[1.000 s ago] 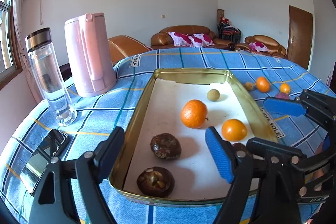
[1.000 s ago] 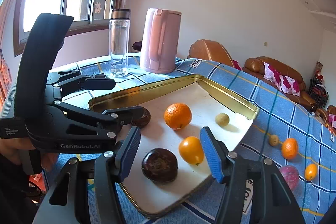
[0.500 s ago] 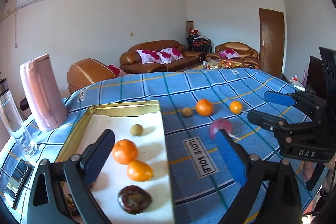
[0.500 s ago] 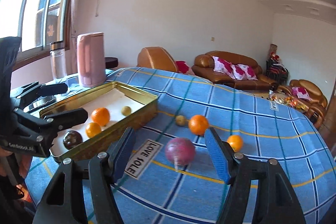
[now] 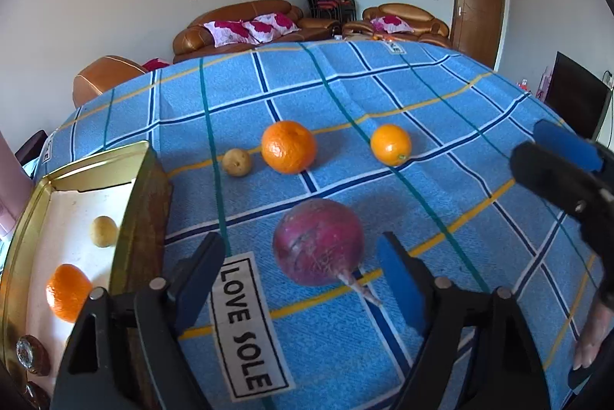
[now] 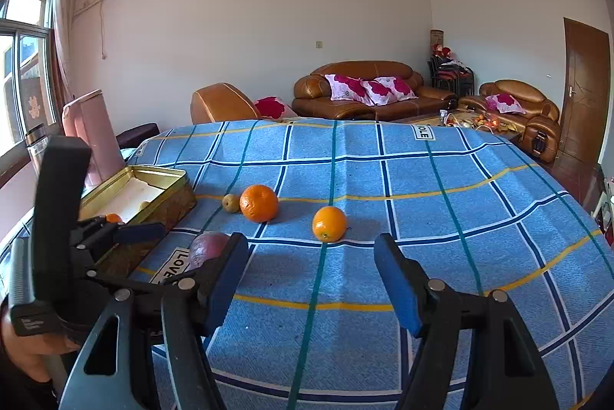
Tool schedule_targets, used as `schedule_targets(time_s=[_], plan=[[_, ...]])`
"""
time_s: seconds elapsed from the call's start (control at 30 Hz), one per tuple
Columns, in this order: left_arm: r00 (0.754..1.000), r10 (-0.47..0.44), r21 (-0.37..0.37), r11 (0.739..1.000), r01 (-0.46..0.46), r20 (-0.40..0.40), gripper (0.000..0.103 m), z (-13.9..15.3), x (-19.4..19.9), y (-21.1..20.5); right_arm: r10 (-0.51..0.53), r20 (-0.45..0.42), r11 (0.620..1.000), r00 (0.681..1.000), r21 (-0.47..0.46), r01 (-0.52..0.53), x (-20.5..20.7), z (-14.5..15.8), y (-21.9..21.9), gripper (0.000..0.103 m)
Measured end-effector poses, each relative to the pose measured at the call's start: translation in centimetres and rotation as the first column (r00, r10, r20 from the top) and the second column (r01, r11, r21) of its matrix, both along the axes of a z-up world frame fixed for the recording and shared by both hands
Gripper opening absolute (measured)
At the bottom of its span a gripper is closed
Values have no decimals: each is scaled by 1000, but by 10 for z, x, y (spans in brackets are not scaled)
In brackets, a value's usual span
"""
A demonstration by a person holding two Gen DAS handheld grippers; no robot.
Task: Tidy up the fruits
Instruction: 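Grasp the purple round fruit with the left tool while the right tool grasps an orange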
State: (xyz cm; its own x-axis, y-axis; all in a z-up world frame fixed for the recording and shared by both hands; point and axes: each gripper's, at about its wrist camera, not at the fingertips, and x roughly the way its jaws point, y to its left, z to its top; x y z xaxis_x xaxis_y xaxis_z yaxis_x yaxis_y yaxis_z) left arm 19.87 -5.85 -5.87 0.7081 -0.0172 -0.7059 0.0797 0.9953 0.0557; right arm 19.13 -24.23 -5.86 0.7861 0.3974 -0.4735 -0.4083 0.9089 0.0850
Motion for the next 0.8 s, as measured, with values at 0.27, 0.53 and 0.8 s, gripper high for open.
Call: schedule_targets(time_s=[0.27,0.53,0.8], plan=[[994,5,-139,990,-21,-110,55,-15,30,14,-34,-43,999,999,-16,33,27,12,4,72],[993,119,-70,991,-118,14,55,0,50,30,-72,-197,997,978,-46,64,94,-10,25,72],[996,83,-130,988,-85,-21,55,-5,60,36,-73,-306,995,949,-90,48,124,-48,44,57]])
